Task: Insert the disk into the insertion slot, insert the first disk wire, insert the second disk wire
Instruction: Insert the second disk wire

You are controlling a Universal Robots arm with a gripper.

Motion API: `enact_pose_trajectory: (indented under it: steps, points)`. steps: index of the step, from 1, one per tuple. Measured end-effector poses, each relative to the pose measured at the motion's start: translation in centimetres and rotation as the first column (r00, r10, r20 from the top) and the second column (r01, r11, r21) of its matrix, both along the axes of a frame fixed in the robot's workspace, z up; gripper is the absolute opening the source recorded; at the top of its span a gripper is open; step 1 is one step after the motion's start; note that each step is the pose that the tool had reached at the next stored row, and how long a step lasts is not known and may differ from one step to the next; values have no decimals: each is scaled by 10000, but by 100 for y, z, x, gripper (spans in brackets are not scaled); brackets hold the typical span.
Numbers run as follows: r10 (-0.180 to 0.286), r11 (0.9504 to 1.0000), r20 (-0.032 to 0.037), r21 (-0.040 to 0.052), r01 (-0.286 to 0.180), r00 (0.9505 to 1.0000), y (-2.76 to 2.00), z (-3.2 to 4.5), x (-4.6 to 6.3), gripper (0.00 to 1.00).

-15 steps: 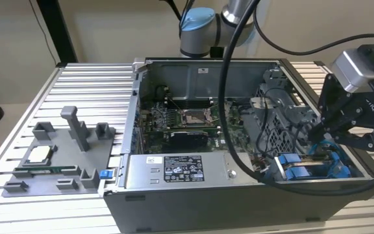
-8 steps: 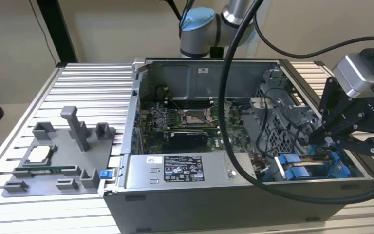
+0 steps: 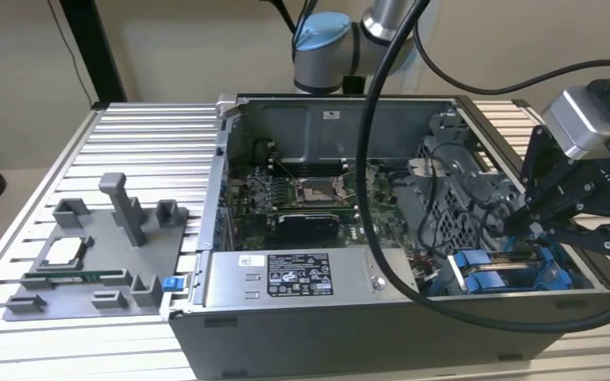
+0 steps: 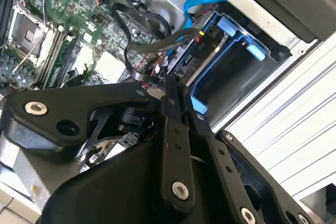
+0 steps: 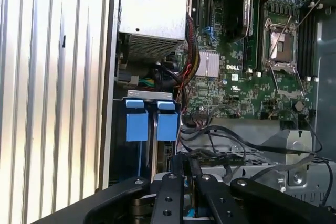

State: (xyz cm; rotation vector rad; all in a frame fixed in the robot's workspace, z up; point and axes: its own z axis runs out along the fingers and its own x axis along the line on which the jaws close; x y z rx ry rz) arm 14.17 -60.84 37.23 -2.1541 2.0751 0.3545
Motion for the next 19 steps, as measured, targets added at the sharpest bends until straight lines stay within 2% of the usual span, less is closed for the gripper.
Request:
enact_pose_trajectory:
  steps: [2, 3, 5, 10, 11, 19]
  points:
    - [-2, 10000, 7, -5, 2, 10000, -1, -10, -8, 0]
    - [-1, 10000, 33, -5, 1, 10000, -1, -19, -14, 0]
    - [0, 10000, 138, -6, 1, 9999, 0, -42, -34, 0]
    - [0, 10000, 456, -6, 0, 9990, 0, -102, -122, 0]
    - [0, 10000, 494, -4, 0, 9988, -1, -113, -130, 0]
    - [-25, 10000, 519, -7, 26, 9987, 0, -122, -132, 0]
